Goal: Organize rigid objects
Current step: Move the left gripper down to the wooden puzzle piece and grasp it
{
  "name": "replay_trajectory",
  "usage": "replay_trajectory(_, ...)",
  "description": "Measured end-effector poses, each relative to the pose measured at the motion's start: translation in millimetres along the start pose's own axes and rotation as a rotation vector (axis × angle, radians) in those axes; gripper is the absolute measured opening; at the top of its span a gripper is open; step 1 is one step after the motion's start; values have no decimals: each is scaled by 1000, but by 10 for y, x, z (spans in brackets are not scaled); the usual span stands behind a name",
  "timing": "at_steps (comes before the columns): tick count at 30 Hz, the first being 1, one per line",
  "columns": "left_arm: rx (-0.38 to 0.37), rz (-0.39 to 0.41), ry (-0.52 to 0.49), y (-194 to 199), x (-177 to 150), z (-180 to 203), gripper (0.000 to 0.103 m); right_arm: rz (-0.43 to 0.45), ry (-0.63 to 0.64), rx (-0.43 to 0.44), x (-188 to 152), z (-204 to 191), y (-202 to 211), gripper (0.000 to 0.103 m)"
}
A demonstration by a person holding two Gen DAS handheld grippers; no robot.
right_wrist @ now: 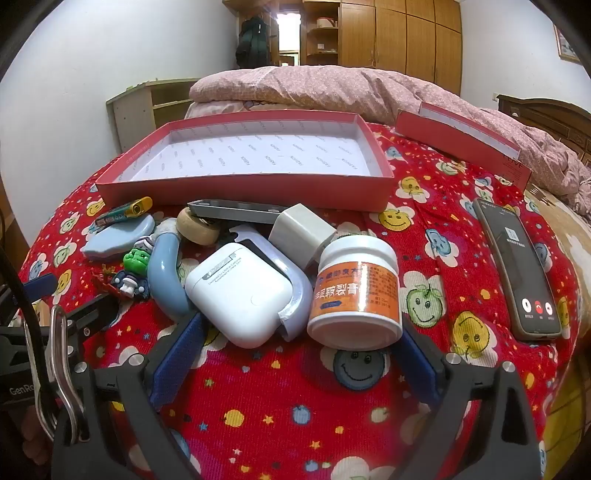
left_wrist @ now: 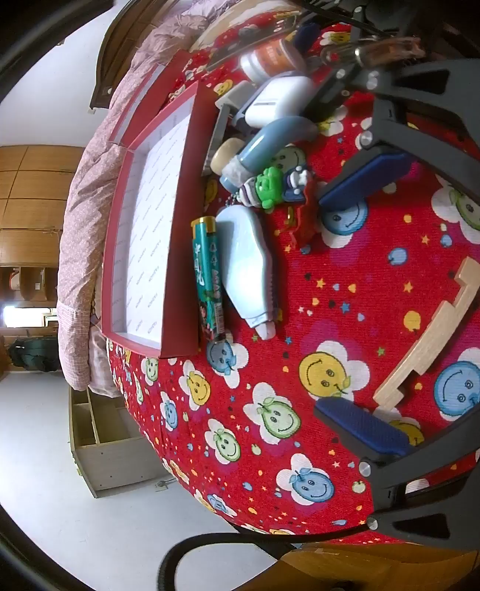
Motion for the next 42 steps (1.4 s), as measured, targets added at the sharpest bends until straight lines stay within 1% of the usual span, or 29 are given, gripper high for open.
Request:
replay_trajectory(4, -1, -3, 0, 0, 0, 0, 103, -7, -4, 1, 15, 1, -13, 98)
replay_trajectory(7, -4, -18, -11, 2, 9, 8, 103, -29, 1, 0, 32, -3, -22, 98)
replay_trajectory(9, -13, -35, -21, -35, 33, 27, 103, -46, 13, 6, 33, -7, -15, 98)
replay_trajectory(12, -37, -48, -16, -44, 89, -19, 102, -62, 23, 24, -59, -12, 87, 98)
replay_trajectory(13, -48, -52, -8, -32, 108, -48, 102, -68, 21, 28, -4, 0, 54, 98)
replay_trajectory(16, -53, -50, 3, 52, 100, -106, 102, -85, 11, 49, -8, 55, 51, 97)
replay_trajectory(21, -56, -34, -21, 230, 80, -138, 102, -103, -2, 69, -31, 119, 138, 96)
replay_trajectory(28, -71, -57, -33, 383, -17, -222, 102, -77, 3, 86, -51, 160, 390, 95)
replay_trajectory(31, -84, -74, -28, 452, -79, -264, 102, -86, 11, 95, -32, 148, 458, 95)
replay_trajectory(37, -77, -90, -73, 531, -232, -256, 96, -154, -1, 128, -69, 154, 506, 92)
replay_trajectory(39, -86, -101, -70, 541, -279, -265, 91, -166, 2, 134, -102, 145, 534, 92)
replay_trajectory(42, -108, -107, -59, 567, -324, -300, 90, -175, 13, 138, -139, 136, 583, 92)
Point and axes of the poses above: each gripper's, at about its wrist camera, not at the fingertips, and y roughly against the way its jaws point, z to its right, x to its top, the point moved 2 cm from there along -y, roughly the way its jaws point, and after that the axes turned 7 degrees about -y, right-handed, at the moved point
